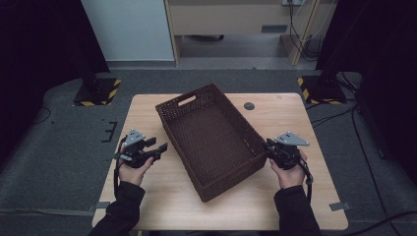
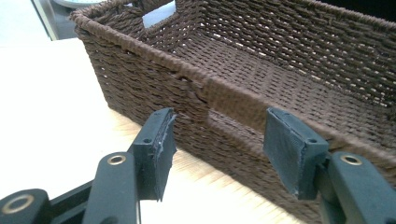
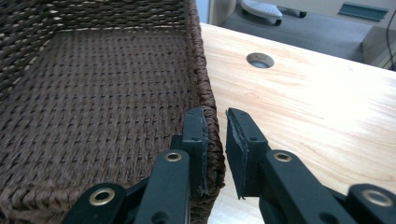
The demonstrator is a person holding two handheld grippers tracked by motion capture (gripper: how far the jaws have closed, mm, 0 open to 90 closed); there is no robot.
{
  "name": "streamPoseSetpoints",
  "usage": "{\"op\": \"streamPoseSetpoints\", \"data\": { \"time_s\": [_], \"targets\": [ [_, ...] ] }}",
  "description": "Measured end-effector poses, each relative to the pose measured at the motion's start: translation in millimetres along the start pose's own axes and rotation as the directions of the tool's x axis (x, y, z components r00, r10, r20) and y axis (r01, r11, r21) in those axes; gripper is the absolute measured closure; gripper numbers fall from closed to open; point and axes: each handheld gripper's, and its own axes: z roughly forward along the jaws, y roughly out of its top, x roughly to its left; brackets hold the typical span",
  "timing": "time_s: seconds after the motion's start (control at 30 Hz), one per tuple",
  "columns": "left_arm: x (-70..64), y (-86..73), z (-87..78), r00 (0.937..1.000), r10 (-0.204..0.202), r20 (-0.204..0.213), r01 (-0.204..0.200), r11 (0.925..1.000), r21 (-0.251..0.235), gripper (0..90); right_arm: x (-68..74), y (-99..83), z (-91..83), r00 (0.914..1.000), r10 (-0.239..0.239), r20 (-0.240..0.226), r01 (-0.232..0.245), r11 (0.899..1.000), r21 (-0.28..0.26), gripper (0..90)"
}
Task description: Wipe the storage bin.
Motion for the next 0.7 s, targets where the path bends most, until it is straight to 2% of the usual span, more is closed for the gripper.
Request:
{"op": "streamPoseSetpoints", "data": {
  "time_s": [0.17, 0.3, 0.33, 0.4, 0.5, 0.6, 0.63, 0.7],
  "targets": [
    [4.8, -1.4, -0.7, 0.9999, -0.010, -0.012, 0.010, 1.0000, 0.002, 42.0, -8.2, 1.5, 6.3, 0.9996, 0.011, 0.025, -0.011, 1.000, -0.007, 78.1],
    [10.1, -2.9, -2.1, 0.9995, -0.026, -0.020, 0.026, 0.9997, 0.000, 41.9, -10.3, 4.5, 4.0, 0.9990, 0.005, 0.044, -0.005, 1.000, -0.006, 73.3],
    [11.2, -3.0, -2.5, 0.9993, -0.028, -0.024, 0.028, 0.9996, -0.001, 41.8, -9.7, 5.7, 0.1, 0.9989, 0.003, 0.046, -0.002, 1.000, -0.019, 71.0],
    [12.6, -3.3, -3.8, 0.9991, -0.030, -0.029, 0.030, 0.9996, -0.002, 41.7, -5.1, 8.1, -14.9, 0.9989, 0.033, 0.034, -0.031, 0.998, -0.052, 66.2],
    [14.4, -3.2, -6.3, 0.9988, -0.037, -0.032, 0.037, 0.9993, -0.012, 41.5, 0.7, 5.3, -21.9, 0.9988, 0.040, 0.029, -0.039, 0.998, -0.055, 65.1],
    [15.0, -3.2, -7.9, 0.9987, -0.039, -0.033, 0.039, 0.9991, -0.015, 41.4, 8.8, -1.2, -25.7, 0.9989, 0.036, 0.030, -0.035, 0.999, -0.031, 61.7],
    [15.1, -3.2, -8.3, 0.9986, -0.041, -0.031, 0.041, 0.9990, -0.016, 41.3, 11.6, -3.8, -27.6, 0.9980, 0.053, 0.034, -0.053, 0.998, -0.026, 59.9],
    [15.3, -3.3, -8.4, 0.9986, -0.041, -0.032, 0.041, 0.9990, -0.016, 41.4, 12.0, -4.7, -27.8, 0.9976, 0.057, 0.038, -0.056, 0.998, -0.028, 59.6]
  ]
}}
